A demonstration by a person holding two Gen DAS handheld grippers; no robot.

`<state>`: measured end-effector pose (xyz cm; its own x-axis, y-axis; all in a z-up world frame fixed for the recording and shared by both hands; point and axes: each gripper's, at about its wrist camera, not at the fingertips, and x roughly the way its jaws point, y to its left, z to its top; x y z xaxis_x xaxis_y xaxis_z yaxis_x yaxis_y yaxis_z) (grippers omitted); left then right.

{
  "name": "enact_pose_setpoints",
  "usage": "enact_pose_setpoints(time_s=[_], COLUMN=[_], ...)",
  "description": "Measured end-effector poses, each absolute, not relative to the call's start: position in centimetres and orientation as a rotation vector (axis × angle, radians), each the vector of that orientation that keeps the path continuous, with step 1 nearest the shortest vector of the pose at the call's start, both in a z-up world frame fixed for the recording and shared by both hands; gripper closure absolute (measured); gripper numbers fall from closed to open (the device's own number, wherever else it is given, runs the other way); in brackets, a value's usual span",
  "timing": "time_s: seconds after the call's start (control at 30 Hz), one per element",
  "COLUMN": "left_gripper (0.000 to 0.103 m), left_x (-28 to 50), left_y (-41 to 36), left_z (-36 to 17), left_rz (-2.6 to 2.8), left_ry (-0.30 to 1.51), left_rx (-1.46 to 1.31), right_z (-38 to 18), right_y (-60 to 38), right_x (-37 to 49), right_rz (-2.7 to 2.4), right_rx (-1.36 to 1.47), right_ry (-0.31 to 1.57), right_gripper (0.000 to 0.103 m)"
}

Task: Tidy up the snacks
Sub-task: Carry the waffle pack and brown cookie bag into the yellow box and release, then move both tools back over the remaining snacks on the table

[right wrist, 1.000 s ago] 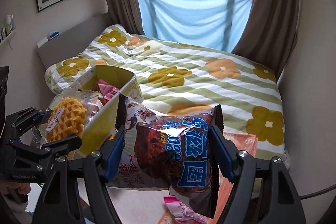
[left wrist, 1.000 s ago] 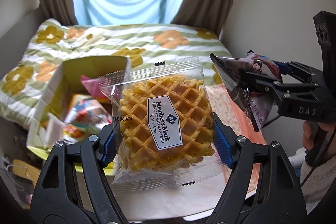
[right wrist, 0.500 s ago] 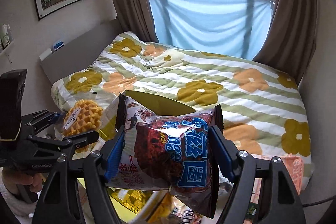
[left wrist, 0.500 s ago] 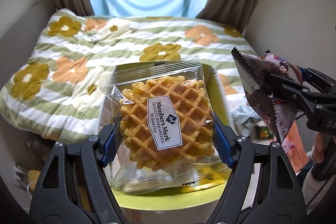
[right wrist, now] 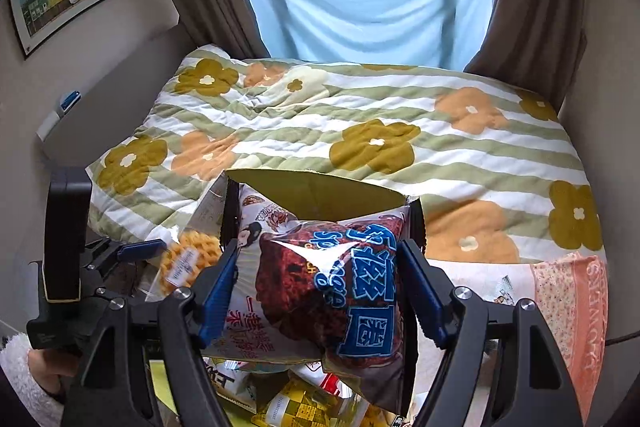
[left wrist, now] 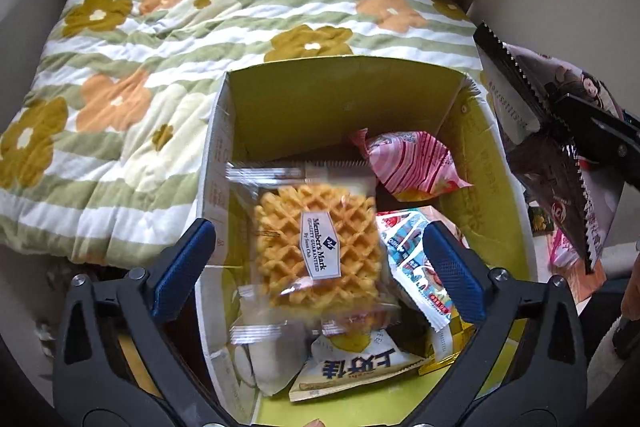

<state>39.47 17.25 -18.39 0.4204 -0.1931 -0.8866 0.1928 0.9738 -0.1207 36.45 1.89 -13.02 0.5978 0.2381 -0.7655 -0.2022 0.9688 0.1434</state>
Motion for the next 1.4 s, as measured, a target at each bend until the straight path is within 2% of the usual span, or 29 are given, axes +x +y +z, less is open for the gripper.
enact_pose_setpoints(time_s=[0.37,0.57,0.7,0.73,1.03,1.4], left_gripper=[0.000,0.000,0.001,0.001,0.001,0.000], left_x=[37.6,37.7,37.1,37.0,35.4,32.3], left_y=[18.7,19.4,19.4,19.4,19.0,18.0], left_z=[-18.7,-18.4,-18.2,-18.2,-17.9,-14.6], left_rz=[-0.185,-0.175,-0.171,-0.171,-0.192,-0.222], left_ry=[1.122,1.123,1.121,1.121,1.114,1.044], left_rx=[-0.022,-0.039,-0.046,-0.048,-0.043,0.014], right_z=[-15.1,-15.1,-15.0,-15.0,-14.6,-11.7], right_y=[3.1,5.3,6.2,6.4,6.4,4.7], right_x=[39.6,41.4,41.9,41.8,39.4,34.2], right_rz=[0.306,0.354,0.385,0.398,0.400,0.330], right_rx=[0.028,0.020,0.067,0.075,0.032,0.059], right_ry=[0.949,0.940,0.870,0.856,0.869,0.838], right_gripper=[0.031,0.026,0.002,0.001,0.001,0.001])
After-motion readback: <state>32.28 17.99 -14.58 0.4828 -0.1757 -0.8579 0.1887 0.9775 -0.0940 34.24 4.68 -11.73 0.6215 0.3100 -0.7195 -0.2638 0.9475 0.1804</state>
